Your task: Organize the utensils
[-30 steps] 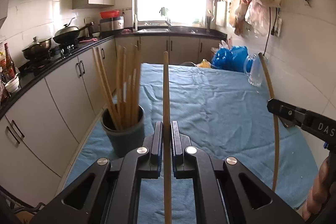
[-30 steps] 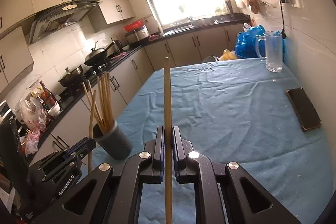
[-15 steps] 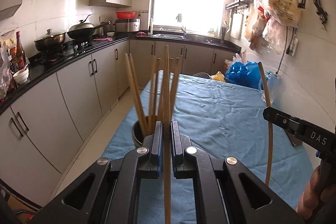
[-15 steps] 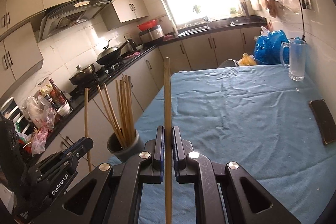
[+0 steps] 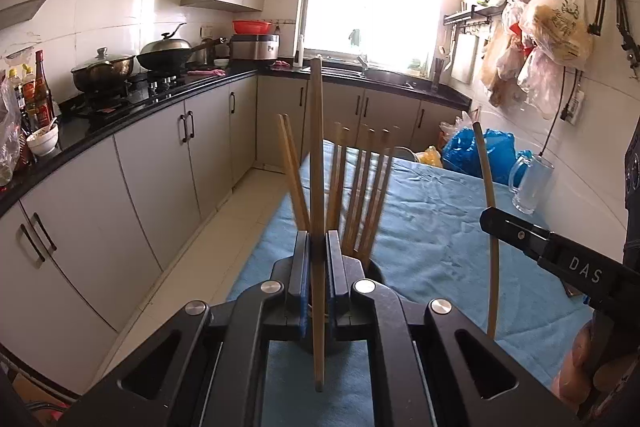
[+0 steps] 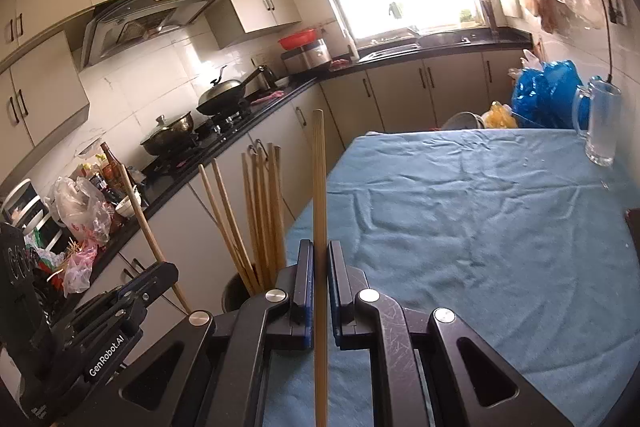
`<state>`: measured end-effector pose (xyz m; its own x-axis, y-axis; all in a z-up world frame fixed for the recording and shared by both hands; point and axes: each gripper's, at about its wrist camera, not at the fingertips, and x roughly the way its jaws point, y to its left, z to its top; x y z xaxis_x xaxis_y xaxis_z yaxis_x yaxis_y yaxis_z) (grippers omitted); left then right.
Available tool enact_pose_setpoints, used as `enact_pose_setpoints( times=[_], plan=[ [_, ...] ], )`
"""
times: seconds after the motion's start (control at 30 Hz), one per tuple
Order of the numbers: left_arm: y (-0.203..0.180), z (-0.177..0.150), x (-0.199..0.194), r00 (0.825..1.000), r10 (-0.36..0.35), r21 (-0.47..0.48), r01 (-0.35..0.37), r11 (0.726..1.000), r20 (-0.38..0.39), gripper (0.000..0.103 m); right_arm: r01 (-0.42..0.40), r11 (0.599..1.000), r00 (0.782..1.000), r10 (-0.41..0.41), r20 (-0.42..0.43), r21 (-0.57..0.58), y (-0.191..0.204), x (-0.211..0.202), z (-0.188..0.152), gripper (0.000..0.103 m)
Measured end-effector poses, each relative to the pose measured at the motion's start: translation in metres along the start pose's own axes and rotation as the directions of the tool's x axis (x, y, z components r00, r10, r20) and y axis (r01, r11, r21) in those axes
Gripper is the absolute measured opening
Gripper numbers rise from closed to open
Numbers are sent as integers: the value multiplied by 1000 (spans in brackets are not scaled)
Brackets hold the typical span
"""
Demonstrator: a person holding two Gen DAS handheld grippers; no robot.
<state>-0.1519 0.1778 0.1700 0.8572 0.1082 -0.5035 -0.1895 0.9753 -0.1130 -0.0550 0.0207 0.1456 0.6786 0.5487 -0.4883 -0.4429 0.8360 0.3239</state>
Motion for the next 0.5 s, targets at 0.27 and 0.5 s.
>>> enact_pose_setpoints(
  times=[0.27, 0.5],
  plan=[
    [11, 12, 8, 1000, 24, -5, -24, 1000, 6, 7, -36, 999, 999, 37, 17, -21, 19, 15, 14, 8],
    [17, 16, 12, 1000, 28, -8, -28, 1000, 8, 7, -49, 998, 998, 50, 31, -49, 37, 21, 27, 8]
  ],
)
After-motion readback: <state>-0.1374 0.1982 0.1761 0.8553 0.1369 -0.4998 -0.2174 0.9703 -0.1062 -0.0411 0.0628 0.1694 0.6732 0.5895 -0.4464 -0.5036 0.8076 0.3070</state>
